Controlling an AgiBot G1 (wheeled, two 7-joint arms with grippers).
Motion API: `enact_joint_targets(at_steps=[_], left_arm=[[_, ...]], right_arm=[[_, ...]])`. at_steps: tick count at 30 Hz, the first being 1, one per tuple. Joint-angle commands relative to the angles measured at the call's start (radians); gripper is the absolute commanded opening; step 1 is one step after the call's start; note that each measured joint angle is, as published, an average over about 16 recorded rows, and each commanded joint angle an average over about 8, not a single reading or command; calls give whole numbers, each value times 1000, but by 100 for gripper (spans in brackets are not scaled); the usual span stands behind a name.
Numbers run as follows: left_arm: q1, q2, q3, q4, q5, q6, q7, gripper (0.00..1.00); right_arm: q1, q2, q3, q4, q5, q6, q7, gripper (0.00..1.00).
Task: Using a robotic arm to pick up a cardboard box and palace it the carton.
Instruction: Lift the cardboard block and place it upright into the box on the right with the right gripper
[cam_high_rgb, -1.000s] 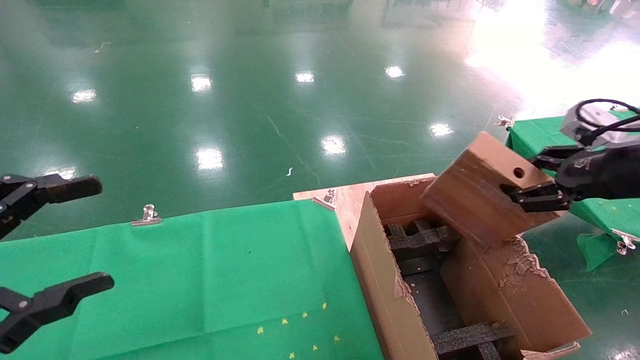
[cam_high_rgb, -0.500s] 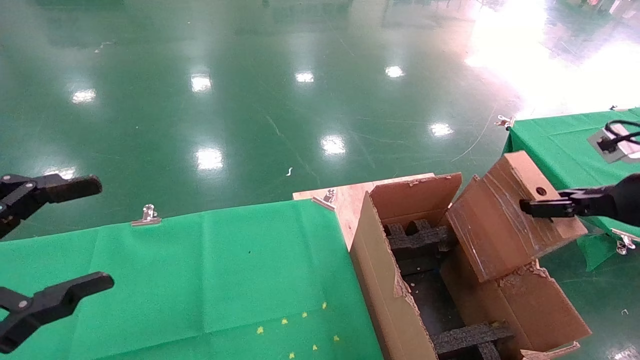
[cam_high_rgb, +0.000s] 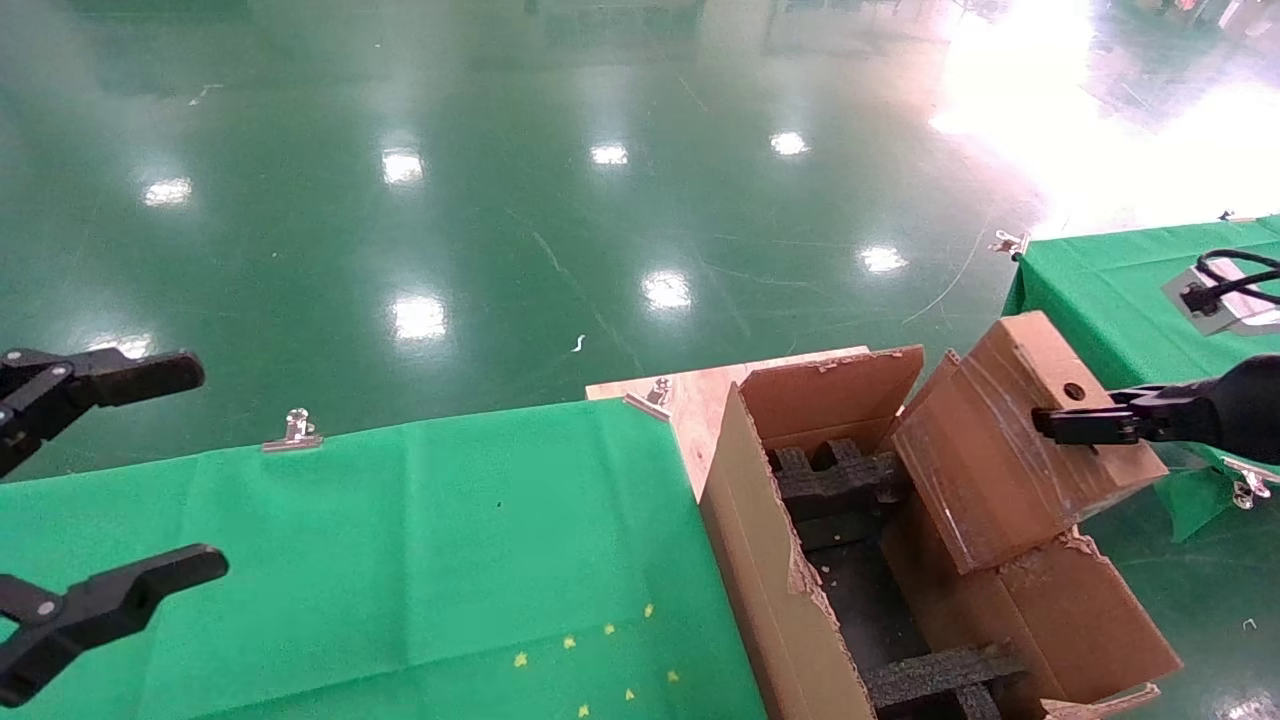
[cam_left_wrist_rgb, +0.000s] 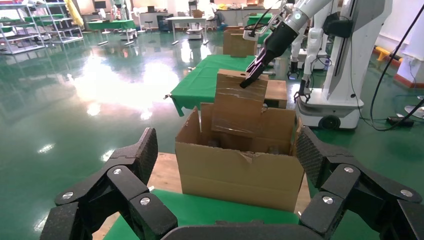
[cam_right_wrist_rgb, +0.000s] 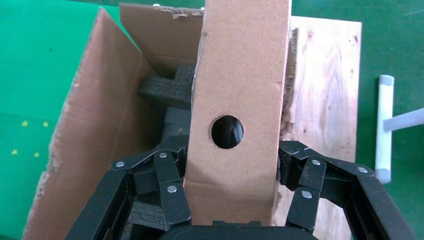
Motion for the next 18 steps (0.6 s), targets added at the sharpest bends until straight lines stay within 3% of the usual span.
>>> enact_joint_targets(at_steps=[1, 18], left_arm=[[0, 0, 0, 0, 0, 0, 0, 100], [0, 0, 0, 0, 0, 0, 0, 100]], right_arm=[[-2, -3, -2, -2, 0, 1, 1, 0], [-157, 24, -68, 138, -4, 218, 125, 0]])
